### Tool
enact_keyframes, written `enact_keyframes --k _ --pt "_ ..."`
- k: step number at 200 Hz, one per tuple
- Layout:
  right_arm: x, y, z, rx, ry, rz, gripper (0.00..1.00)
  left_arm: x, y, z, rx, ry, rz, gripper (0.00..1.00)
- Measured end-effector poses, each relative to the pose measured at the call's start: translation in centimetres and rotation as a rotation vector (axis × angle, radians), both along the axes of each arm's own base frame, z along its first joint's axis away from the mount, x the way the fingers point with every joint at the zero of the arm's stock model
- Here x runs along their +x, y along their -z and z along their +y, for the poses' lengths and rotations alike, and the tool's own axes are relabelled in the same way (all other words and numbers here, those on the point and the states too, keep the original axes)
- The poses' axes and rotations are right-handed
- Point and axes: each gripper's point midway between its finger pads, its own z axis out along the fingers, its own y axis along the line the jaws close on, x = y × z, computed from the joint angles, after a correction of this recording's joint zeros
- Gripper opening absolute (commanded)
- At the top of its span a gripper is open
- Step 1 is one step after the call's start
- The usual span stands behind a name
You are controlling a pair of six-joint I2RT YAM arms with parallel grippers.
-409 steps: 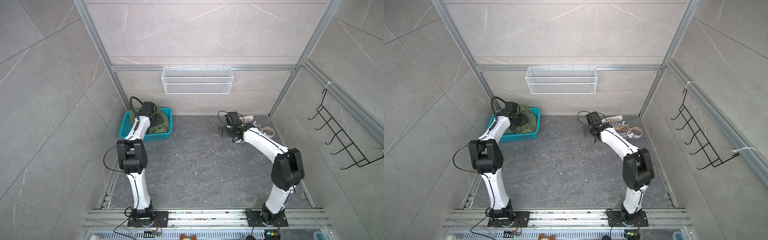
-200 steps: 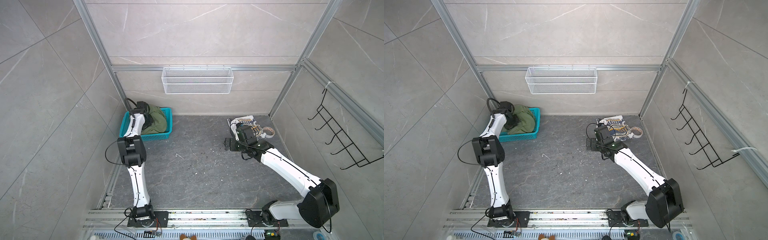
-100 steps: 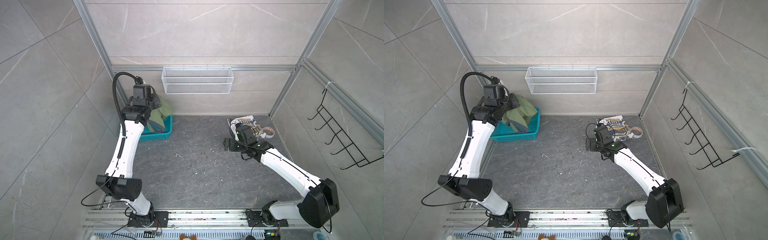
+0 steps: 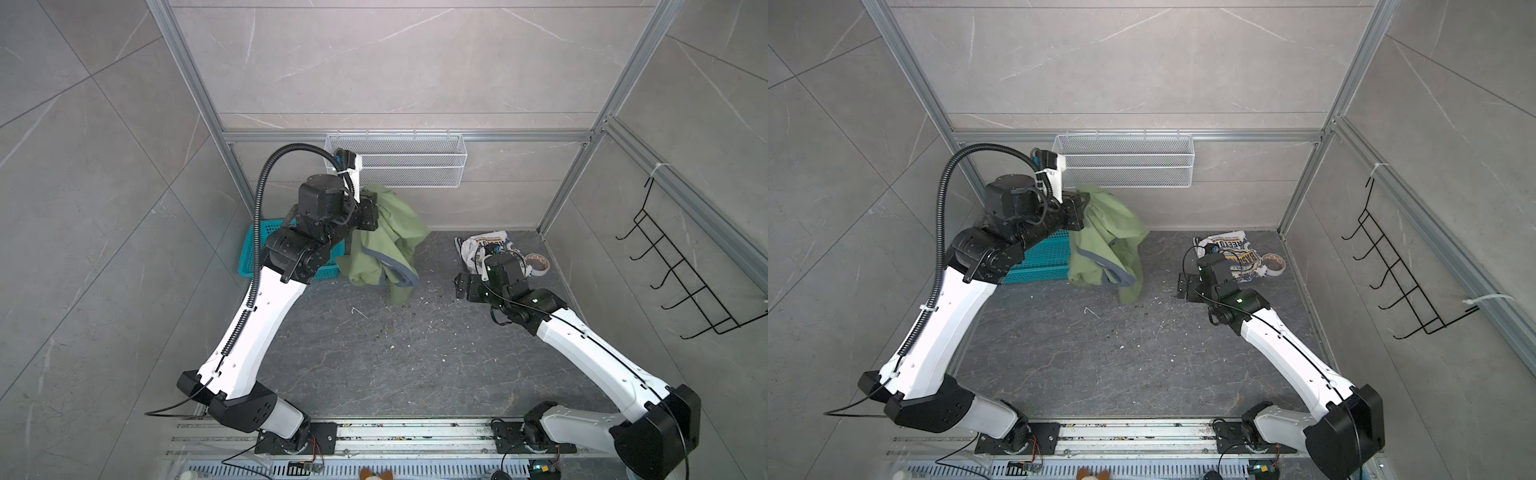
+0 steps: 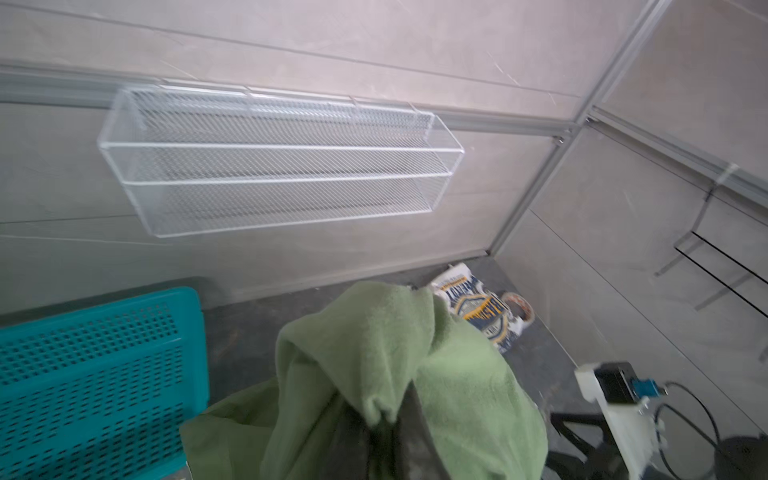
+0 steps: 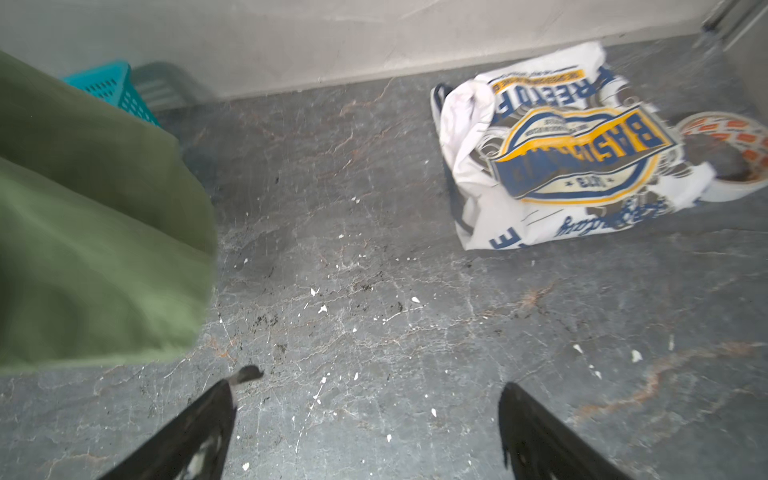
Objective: Fold and stack the tank tops
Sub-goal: 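Grasp the olive garment in the teal basket with the left gripper and lift it out, then lay the olive garment on the table between the grippers with the left gripper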
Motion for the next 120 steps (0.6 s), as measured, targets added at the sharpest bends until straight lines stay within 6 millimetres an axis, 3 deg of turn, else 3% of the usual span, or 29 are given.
enact_keyframes --k 20,39,56,73,87,103,120 --pt "-0.3 -0.3 -0.5 -0.005 0.014 -0.016 0.99 -0.3 3.4 -2.0 -0.006 0.053 0.075 0.00" --pt "-0.4 0.2 -0.7 -0.012 0.021 -0.008 0.99 -0.1 9.0 -2.8 0.018 0.051 0.193 0.09" --pt "-0.5 0.8 -0.7 -0.018 0.021 0.006 0.99 0.4 14.7 -2.2 0.062 0.005 0.312 0.30" --pt "-0.3 1.5 -0.5 -0.023 0.015 0.028 0.99 1.5 20.4 -0.5 0.097 -0.084 0.453 0.51" --pt "-0.1 2.4 -0.1 -0.025 0.006 0.052 0.98 3.1 24.9 2.3 0.121 -0.199 0.574 0.66" --pt "0.0 3.4 0.3 -0.026 -0.007 0.084 0.98 4.1 29.3 6.0 0.167 -0.336 0.678 0.75" --pt "0.0 4.4 0.9 -0.026 -0.023 0.115 0.98 3.0 32.4 9.1 0.240 -0.429 0.745 0.79"
